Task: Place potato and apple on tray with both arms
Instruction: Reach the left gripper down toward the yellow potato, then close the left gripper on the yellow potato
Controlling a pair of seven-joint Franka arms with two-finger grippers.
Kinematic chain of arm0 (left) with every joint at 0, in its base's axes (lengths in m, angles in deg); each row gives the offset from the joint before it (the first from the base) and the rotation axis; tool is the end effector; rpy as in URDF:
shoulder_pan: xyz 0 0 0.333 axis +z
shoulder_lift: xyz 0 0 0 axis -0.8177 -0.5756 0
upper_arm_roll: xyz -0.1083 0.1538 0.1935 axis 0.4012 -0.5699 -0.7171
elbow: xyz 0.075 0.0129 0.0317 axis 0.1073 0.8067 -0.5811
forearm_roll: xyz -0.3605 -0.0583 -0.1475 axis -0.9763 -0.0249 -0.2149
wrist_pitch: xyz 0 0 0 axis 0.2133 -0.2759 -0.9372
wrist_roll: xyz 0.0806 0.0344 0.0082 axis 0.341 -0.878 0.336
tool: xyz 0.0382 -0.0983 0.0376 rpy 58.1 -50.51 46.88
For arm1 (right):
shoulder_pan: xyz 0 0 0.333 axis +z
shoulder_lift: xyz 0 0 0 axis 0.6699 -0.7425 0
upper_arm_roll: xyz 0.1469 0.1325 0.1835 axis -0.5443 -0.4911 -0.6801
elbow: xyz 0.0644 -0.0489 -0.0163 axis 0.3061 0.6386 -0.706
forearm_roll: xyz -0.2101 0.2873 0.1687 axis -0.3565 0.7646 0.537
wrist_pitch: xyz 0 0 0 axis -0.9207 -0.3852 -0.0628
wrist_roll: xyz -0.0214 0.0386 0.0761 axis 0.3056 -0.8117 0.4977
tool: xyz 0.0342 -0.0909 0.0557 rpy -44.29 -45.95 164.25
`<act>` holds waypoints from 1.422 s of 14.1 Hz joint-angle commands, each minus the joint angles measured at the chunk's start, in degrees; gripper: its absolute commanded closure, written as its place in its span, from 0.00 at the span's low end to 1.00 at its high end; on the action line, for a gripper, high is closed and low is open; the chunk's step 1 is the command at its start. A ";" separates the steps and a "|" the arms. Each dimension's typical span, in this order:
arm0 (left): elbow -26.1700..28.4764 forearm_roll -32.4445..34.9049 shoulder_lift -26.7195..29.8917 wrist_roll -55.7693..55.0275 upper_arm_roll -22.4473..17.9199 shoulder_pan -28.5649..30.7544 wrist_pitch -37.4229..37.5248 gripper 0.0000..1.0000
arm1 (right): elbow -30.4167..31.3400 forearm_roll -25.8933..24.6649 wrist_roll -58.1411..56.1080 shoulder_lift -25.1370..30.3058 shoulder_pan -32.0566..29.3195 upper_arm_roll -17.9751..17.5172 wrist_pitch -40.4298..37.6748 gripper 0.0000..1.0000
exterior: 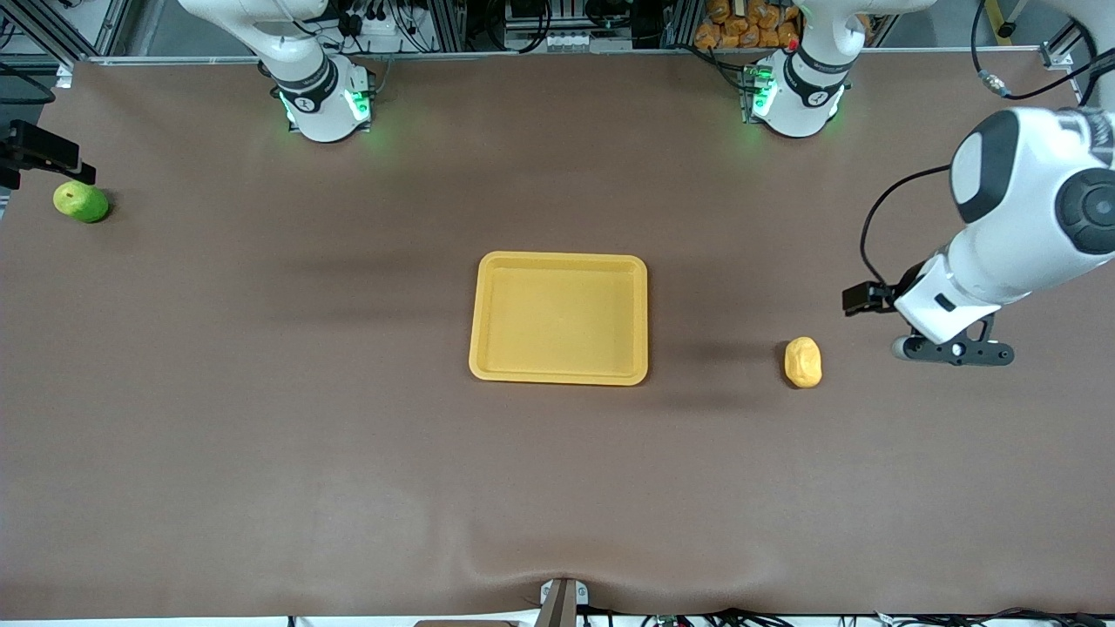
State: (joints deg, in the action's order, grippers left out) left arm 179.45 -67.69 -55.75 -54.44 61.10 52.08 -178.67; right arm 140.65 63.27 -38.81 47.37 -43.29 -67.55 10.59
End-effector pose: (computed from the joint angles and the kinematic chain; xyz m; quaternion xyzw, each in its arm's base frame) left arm 0.5985 -0.0730 0.3844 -0.9993 0.0265 0.0222 0.0116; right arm 0.5165 -0.0683 0.6022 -0.9956 -0.0113 0.0878 0.0322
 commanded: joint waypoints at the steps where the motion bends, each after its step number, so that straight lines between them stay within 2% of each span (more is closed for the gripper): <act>1: 7.39 -1.07 -0.64 -3.77 0.05 0.49 -9.86 0.00 | 0.07 0.98 -0.48 -0.05 -1.93 -0.34 -0.37 0.00; 4: 11.01 -0.55 -4.94 -5.45 0.05 0.23 -18.49 0.00 | 0.15 0.98 -0.65 -0.57 -2.72 -0.34 -1.24 0.00; 10: 16.73 -0.28 -10.22 -5.45 0.14 -0.30 -29.58 0.00 | -0.20 0.02 -0.39 -3.64 -3.69 -0.34 -1.86 0.00; 13: 16.56 -0.02 -14.88 -5.54 0.05 -0.21 -33.97 0.00 | -0.29 -0.42 -0.30 -6.62 -5.36 -0.34 -1.95 0.00; 17: 14.54 -0.02 -17.96 -5.54 0.05 -0.21 -37.15 0.01 | -0.20 -2.18 -0.48 -9.18 -8.69 -0.34 -1.95 0.00; 18: 14.53 0.07 -17.96 -5.45 0.05 -0.39 -37.15 0.34 | -0.11 -2.44 -0.39 -10.06 -9.57 -0.34 -1.95 0.00; 20: 14.71 0.07 -17.26 -5.45 0.05 -0.13 -36.63 0.89 | -0.02 -3.58 -0.48 -12.16 -11.94 -0.34 -2.30 0.00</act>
State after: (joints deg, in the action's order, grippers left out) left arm 194.70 -67.82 -73.40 -59.19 61.14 51.90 -215.63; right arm 141.10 60.98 -38.82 36.96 -52.60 -67.02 9.12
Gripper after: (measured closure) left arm 0.123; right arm 0.000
